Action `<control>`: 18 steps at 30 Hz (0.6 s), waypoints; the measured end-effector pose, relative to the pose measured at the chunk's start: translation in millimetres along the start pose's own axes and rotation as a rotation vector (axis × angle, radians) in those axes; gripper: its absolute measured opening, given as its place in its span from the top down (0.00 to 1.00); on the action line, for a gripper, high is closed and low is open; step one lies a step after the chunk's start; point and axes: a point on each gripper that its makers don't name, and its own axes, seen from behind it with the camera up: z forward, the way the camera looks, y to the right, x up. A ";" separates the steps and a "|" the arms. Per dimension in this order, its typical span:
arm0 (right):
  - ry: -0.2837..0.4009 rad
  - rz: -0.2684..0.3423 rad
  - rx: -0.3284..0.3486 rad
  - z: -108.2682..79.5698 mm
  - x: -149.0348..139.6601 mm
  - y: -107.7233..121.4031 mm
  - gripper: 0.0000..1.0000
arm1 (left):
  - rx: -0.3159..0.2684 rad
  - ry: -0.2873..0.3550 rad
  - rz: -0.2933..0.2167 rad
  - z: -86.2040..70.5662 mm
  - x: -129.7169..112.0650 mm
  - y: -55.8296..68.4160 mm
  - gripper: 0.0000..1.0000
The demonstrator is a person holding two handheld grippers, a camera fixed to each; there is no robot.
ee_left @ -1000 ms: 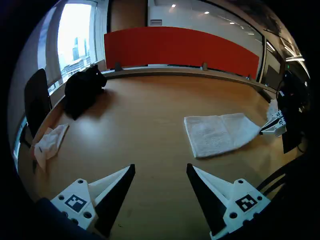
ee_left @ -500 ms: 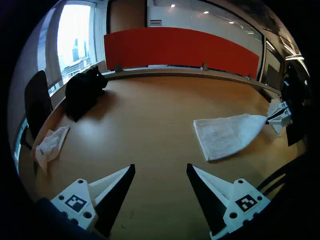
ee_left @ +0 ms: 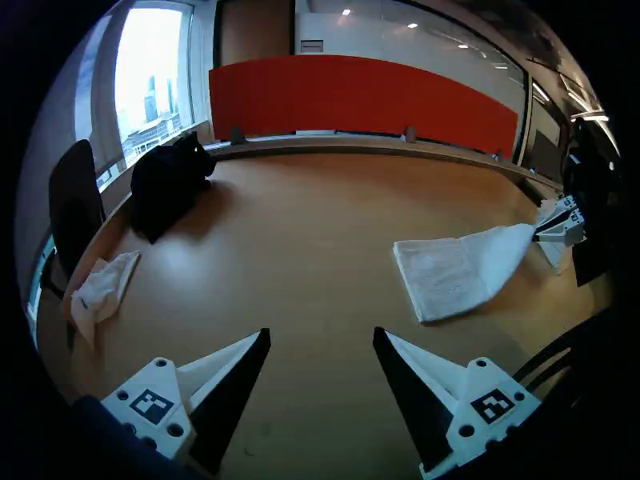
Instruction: Fold towel
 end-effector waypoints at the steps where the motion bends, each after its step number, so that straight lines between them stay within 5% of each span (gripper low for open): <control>1: 0.006 -0.010 0.005 1.0 5.4 -1.5 0.96 | 0.001 0.002 -0.002 -1.2 0.4 -0.8 0.05; 18: 0.065 -0.157 0.126 27.1 80.1 -42.0 0.96 | 0.020 0.018 -0.031 -21.0 -4.0 -6.3 0.04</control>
